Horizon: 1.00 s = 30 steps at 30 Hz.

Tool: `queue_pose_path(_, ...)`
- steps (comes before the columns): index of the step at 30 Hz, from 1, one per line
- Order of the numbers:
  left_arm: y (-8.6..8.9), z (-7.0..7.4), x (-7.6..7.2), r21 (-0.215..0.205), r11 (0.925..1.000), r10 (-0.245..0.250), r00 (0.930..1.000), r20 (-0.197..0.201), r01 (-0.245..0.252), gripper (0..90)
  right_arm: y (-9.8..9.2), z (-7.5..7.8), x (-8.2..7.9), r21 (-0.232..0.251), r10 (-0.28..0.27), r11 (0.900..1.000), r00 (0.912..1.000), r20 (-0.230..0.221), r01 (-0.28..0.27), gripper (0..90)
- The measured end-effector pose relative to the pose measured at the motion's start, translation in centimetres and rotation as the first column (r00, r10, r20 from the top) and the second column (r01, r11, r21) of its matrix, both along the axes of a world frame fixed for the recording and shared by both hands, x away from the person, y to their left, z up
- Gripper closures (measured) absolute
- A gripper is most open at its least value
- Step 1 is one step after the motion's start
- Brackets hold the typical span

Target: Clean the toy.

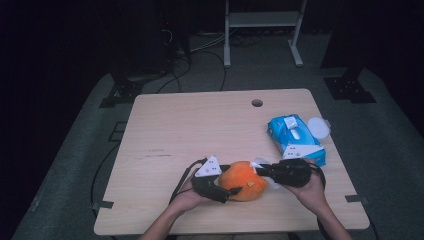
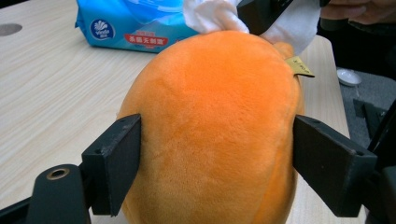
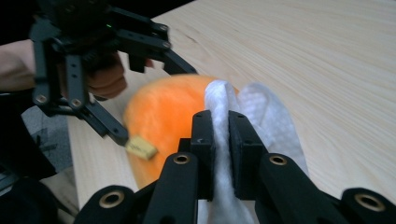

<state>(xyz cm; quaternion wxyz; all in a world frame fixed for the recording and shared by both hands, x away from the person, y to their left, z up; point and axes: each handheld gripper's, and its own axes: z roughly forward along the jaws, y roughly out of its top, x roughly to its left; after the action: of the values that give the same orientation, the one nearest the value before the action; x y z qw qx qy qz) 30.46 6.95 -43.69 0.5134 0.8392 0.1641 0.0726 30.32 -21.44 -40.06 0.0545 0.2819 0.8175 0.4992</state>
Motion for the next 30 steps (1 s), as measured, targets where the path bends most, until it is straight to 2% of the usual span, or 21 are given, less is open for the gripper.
queue_pose_path(2, 0.2, -0.1, -0.2, 0.005, 0.9999, -0.009, 0.9999, 0.012, 0.009, 18.0, 0.5, 0.1, -0.2, -0.014, 0.017, 1.000, 0.9998, 0.011, -0.017, 80.9)
queue_pose_path(4, 0.3, -0.1, -0.1, -0.002, 1.0000, -0.009, 0.9999, 0.007, 0.009, 15.6, 0.4, 0.1, -0.1, -0.007, 0.018, 1.000, 0.9998, 0.003, -0.018, 80.9)
queue_pose_path(6, 0.8, 0.0, 0.5, -0.036, 0.9992, 0.019, 0.9993, -0.034, -0.020, 11.4, -0.1, -0.2, 0.1, -0.007, 0.014, 1.000, 0.9999, -0.006, -0.014, 80.9)
queue_pose_path(8, 0.8, 0.0, 0.6, -0.047, 0.9985, 0.024, 0.9986, -0.048, -0.026, 12.8, -0.6, -0.4, 0.4, 0.010, 0.009, 1.000, 0.9995, -0.031, -0.008, 80.8)
queue_pose_path(11, 0.1, -0.2, 0.2, -0.033, 0.9992, 0.021, 0.9992, -0.035, -0.022, 14.6, -0.9, -0.5, 0.6, 0.026, 0.010, 1.000, 0.9988, -0.048, -0.009, 80.7)
queue_pose_path(13, -0.3, -0.1, -0.1, -0.016, 0.9996, 0.024, 0.9994, -0.025, -0.024, 14.7, -0.5, -0.2, 0.4, 0.020, 0.014, 1.000, 0.9993, -0.033, -0.014, 80.8)
queue_pose_path(15, -0.6, 0.1, -0.4, -0.017, 0.9998, 0.013, 0.9998, -0.013, -0.013, 14.6, 0.1, 0.1, 0.0, 0.038, 0.045, 0.998, 0.9986, -0.027, -0.044, 80.8)
queue_pose_path(17, -0.7, 0.2, -0.6, -0.004, 0.9999, 0.013, 0.9999, 0.005, -0.013, 14.0, 0.7, 0.5, -0.3, 0.012, 0.067, 0.998, 0.9977, -0.003, -0.067, 80.8)
queue_pose_path(19, -0.4, 0.2, -0.3, -0.024, 0.9995, 0.020, 0.9997, -0.016, -0.021, 11.8, 0.8, 0.5, -0.4, 0.000, 0.065, 0.998, 0.9979, 0.003, -0.065, 80.8)
queue_pose_path(23, 0.1, -0.1, 0.2, -0.061, 0.9974, 0.035, 0.9980, -0.052, -0.038, 13.4, -0.4, 0.0, 0.2, 0.019, 0.034, 0.999, 0.9992, -0.020, -0.034, 80.7)
queue_pose_path(27, -0.4, 0.1, -0.1, -0.044, 0.9986, 0.027, 0.9990, -0.036, -0.029, 14.6, -0.9, -0.1, 0.4, 0.031, 0.017, 0.999, 0.9992, -0.036, -0.016, 80.8)
queue_pose_path(30, -0.7, 0.3, -0.4, -0.029, 0.9995, 0.015, 0.9997, -0.018, -0.015, 14.3, 0.1, 0.4, -0.1, 0.004, 0.043, 0.999, 0.9991, -0.007, -0.043, 80.7)
